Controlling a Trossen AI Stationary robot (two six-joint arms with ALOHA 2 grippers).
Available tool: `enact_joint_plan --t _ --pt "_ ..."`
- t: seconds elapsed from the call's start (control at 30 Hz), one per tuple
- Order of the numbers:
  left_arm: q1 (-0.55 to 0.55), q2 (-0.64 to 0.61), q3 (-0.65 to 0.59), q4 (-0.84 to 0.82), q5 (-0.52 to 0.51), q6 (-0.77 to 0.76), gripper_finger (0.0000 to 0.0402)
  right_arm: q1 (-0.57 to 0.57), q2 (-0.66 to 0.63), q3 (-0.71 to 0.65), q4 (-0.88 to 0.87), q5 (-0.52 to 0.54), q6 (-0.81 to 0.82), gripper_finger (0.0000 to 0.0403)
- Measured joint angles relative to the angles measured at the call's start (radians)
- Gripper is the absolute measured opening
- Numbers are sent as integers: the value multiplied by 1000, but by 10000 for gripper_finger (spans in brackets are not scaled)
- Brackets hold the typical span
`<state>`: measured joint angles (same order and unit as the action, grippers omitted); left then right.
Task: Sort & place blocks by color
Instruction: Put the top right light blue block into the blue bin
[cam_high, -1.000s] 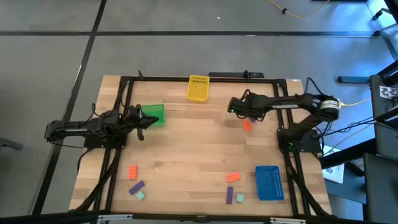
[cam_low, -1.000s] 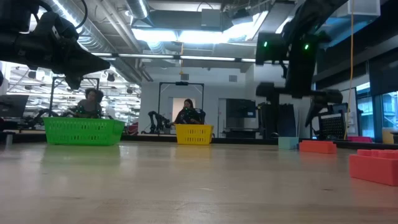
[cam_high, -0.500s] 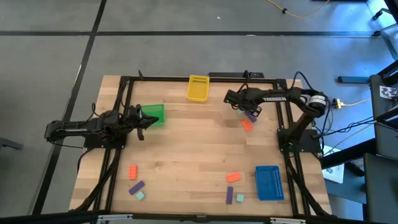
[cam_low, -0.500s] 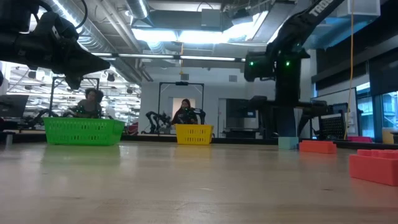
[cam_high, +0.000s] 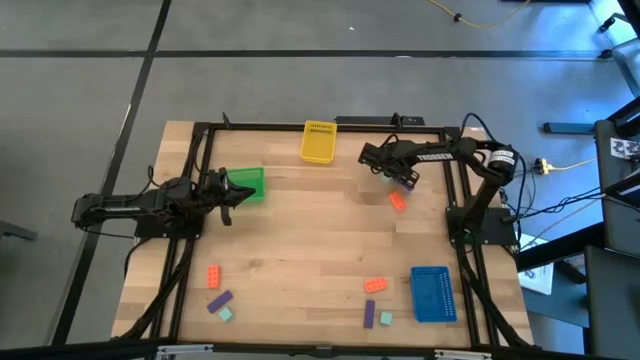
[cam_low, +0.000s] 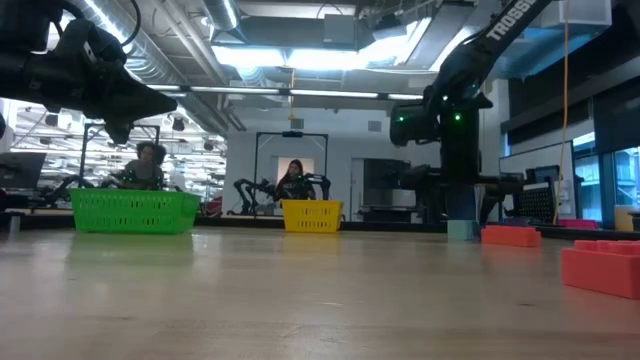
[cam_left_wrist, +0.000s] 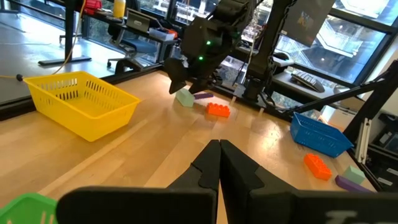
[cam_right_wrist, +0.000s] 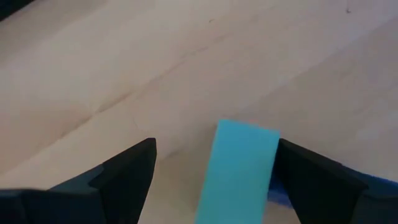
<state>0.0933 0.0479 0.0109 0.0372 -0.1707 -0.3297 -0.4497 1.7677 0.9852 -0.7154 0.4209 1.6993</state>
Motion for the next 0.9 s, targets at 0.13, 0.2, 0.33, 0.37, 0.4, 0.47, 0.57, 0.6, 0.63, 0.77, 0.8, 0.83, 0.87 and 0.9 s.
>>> enact_joint_plan --t 0.13,0.2,0.33,0.37,0.4,0.47,0.57,0.6,0.63,0.77,0.8,0.83,0.87,0.9 --pt "0 0 0 0 0 0 0 0 3 -2 3 -20 3 294" --pt "0 0 0 0 0 0 0 1 3 -2 2 -28 3 266" --pt "0 0 0 0 0 0 0 0 3 -2 1 -27 3 199" --pt "0 0 0 0 0 0 0 0 3 -2 1 -26 3 181" --pt "0 0 0 0 0 0 0 0 3 -2 1 -26 3 164" --pt "0 0 0 0 0 0 0 0 1 -2 -1 -22 2 137" --pt "0 0 0 0 0 0 0 0 1 -2 -3 -18 -1 136" --pt "0 0 0 0 0 0 0 0 1 -2 -4 -15 -2 136" --pt "0 0 0 0 0 0 0 0 -2 -2 -8 -15 -3 136" --pt "0 0 0 0 0 0 0 0 -47 -2 -23 33 -70 136" --pt "0 0 0 0 0 0 0 0 -67 -2 -23 50 -108 136" --pt "0 0 0 0 0 0 0 0 -92 -2 -21 66 -147 136" --pt "0 0 0 0 0 0 0 0 -118 -2 -20 78 -195 136" --pt "0 0 0 0 0 0 0 0 -149 -2 -16 95 -254 136"
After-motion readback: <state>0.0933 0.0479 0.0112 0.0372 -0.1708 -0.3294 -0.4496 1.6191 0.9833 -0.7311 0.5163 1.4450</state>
